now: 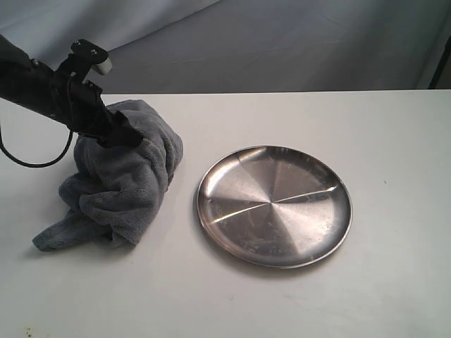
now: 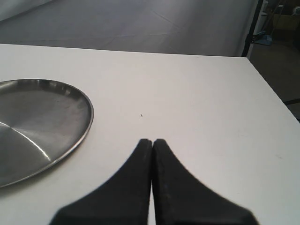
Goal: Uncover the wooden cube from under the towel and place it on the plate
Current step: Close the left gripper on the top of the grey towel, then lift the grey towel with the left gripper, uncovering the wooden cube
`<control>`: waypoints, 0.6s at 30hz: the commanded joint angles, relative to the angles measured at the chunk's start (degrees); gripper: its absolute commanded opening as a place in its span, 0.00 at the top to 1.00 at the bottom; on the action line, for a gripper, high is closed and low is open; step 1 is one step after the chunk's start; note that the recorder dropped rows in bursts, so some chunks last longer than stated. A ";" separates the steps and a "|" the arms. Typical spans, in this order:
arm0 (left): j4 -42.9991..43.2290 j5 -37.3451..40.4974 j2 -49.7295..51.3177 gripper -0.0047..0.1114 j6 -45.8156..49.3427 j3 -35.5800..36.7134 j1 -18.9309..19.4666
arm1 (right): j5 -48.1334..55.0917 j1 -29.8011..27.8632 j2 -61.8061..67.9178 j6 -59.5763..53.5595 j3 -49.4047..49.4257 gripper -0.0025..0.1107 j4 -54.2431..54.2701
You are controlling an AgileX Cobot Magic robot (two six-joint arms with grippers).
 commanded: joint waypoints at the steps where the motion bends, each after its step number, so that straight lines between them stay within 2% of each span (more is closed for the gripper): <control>1: -0.55 2.75 0.79 0.77 -1.55 -0.38 -0.20 | -0.33 0.22 -0.35 0.07 0.20 0.98 -0.14; 3: -0.55 3.80 0.92 0.96 -1.55 -0.38 -0.20 | -0.33 0.22 -0.35 0.07 0.20 0.98 -0.14; 13: -1.02 5.72 -1.80 0.96 -3.67 -0.38 -0.20 | -0.33 0.22 -0.35 0.07 0.20 0.98 -0.14; 18: -5.65 8.01 -6.35 0.96 -4.73 -0.38 -0.20 | -0.33 0.22 -0.35 0.07 0.20 0.98 -0.14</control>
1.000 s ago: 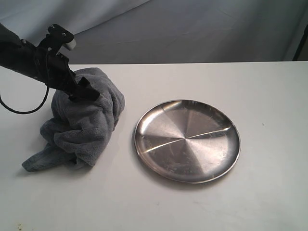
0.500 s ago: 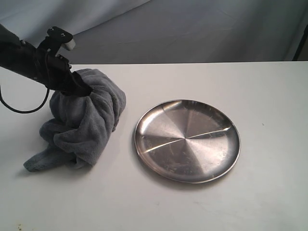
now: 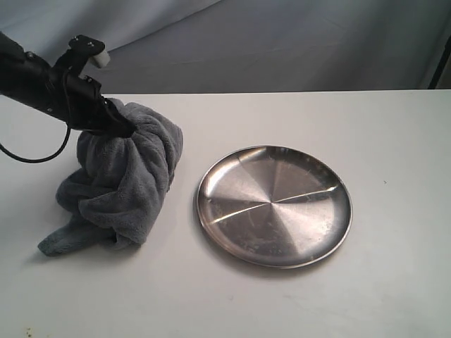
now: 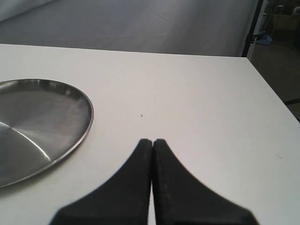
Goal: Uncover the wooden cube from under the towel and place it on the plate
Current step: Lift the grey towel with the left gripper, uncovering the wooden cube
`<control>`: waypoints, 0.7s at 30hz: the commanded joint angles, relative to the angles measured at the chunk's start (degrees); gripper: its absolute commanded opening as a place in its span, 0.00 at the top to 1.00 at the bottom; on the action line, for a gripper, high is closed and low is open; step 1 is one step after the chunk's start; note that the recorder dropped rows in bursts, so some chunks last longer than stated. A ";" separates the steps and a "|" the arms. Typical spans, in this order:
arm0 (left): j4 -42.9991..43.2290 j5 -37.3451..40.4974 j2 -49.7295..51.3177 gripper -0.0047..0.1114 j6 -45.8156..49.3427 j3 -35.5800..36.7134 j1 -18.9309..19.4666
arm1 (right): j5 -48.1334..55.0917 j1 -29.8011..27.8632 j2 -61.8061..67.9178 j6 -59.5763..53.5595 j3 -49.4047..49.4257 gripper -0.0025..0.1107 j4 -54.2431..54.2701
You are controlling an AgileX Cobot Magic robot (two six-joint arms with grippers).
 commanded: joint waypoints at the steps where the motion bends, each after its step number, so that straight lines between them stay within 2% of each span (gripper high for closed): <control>1: -4.25 2.85 -4.75 0.96 -2.64 0.09 -0.30 | -0.33 0.22 -0.35 0.07 0.20 0.98 -0.14; 4: -3.78 5.70 -6.06 0.96 -7.53 0.09 -0.30 | -0.33 0.22 -0.35 0.07 0.20 0.98 -0.14; 10: -3.78 13.38 -8.43 0.96 -8.50 0.09 -0.20 | -0.33 0.22 -0.35 0.07 0.20 0.98 -0.14; 21: -3.37 14.77 -14.91 0.96 -10.96 0.09 -0.20 | -0.33 0.22 -0.35 0.07 0.20 0.98 -0.14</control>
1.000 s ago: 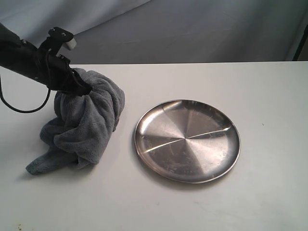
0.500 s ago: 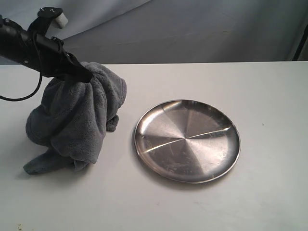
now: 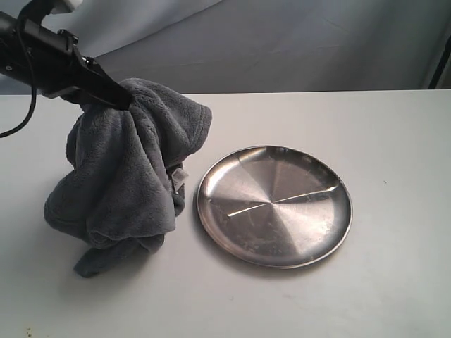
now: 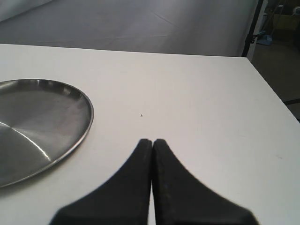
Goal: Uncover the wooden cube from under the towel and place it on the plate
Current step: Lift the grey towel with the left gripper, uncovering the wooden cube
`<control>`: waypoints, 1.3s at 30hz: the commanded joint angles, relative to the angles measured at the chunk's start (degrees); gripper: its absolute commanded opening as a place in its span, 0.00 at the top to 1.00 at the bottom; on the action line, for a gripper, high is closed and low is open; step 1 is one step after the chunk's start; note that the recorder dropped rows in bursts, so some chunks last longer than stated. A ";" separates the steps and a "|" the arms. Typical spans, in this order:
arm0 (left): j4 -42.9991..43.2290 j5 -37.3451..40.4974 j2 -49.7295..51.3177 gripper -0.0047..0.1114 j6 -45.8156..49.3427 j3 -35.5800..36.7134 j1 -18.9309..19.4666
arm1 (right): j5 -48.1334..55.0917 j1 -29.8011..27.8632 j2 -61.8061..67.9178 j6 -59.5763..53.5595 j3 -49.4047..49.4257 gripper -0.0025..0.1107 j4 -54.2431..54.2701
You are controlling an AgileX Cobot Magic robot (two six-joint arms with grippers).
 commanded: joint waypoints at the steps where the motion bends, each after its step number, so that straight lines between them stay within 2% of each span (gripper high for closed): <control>1: -1.32 0.76 -2.47 0.96 -0.89 0.09 -0.20 | -0.33 0.22 -0.35 0.07 0.20 0.98 -0.14; 17: -1.90 0.02 -3.13 0.96 -0.40 0.09 -0.20 | -0.33 0.22 -0.35 0.07 0.20 0.98 -0.14; 28: -1.75 -3.59 -11.06 0.96 -0.83 0.09 -0.20 | -0.33 0.22 -0.35 0.07 0.20 0.98 -0.14; 39: -0.46 0.90 -17.17 0.96 -2.46 0.09 -0.20 | -0.33 0.22 -0.35 0.07 0.20 0.98 -0.14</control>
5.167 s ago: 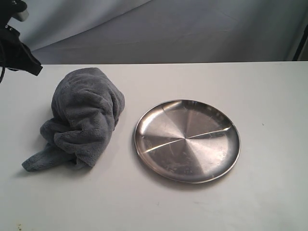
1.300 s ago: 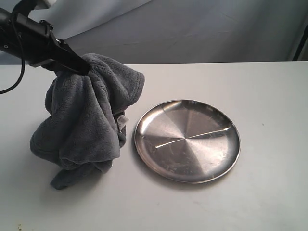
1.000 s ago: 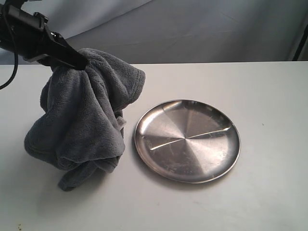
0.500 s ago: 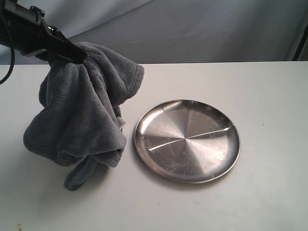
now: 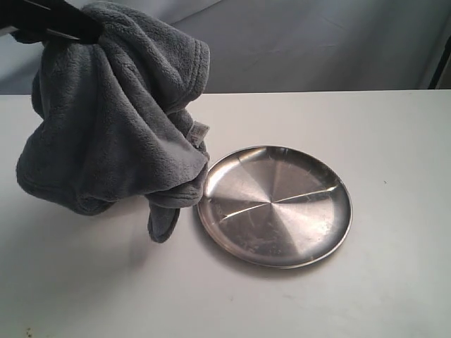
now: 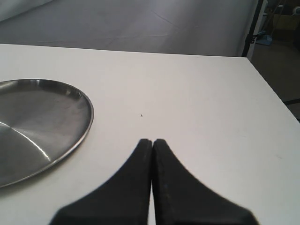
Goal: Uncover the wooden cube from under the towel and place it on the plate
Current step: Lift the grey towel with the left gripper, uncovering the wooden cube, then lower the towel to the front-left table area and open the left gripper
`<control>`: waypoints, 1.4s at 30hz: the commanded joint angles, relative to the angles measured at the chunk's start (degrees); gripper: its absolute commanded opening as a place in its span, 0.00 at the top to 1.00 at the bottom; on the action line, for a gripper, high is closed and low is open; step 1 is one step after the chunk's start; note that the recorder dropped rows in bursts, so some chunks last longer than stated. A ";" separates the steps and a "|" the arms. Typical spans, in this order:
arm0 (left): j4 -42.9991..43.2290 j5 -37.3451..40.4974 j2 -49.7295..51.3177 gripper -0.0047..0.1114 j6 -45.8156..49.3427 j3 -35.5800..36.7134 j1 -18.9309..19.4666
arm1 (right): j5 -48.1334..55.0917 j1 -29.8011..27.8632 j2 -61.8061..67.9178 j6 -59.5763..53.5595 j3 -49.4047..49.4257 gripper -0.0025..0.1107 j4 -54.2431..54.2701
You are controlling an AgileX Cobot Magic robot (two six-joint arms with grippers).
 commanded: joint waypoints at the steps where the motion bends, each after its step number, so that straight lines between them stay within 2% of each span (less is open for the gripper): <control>1: 0.67 1.64 -2.16 0.96 -3.03 0.09 -0.20 | -0.33 0.22 -0.35 0.07 0.20 0.98 -0.14; 8: 5.18 2.61 -4.02 0.96 -5.50 0.22 -0.20 | -0.33 0.22 -0.35 0.07 0.20 0.98 -0.14; 12: 5.18 2.16 -5.49 0.96 -4.89 2.83 -0.20 | -0.33 0.22 -0.35 0.07 0.20 0.98 -0.14; 20: 6.20 -6.96 -10.83 0.96 -4.77 12.44 -0.20 | -0.33 0.22 -0.35 0.07 0.20 0.98 -0.14; 28: 6.20 -12.51 -19.25 0.96 -4.83 20.75 -0.20 | -0.33 0.22 -0.35 0.07 0.20 0.98 -0.14; 36: 1.65 -23.02 -30.77 0.96 -5.84 32.43 -0.20 | -0.33 0.22 -0.35 0.07 0.20 0.98 -0.14; 42: 1.65 -23.55 -35.71 0.96 -10.27 37.58 -0.20 | -0.33 0.22 -0.35 0.07 0.20 0.98 -0.14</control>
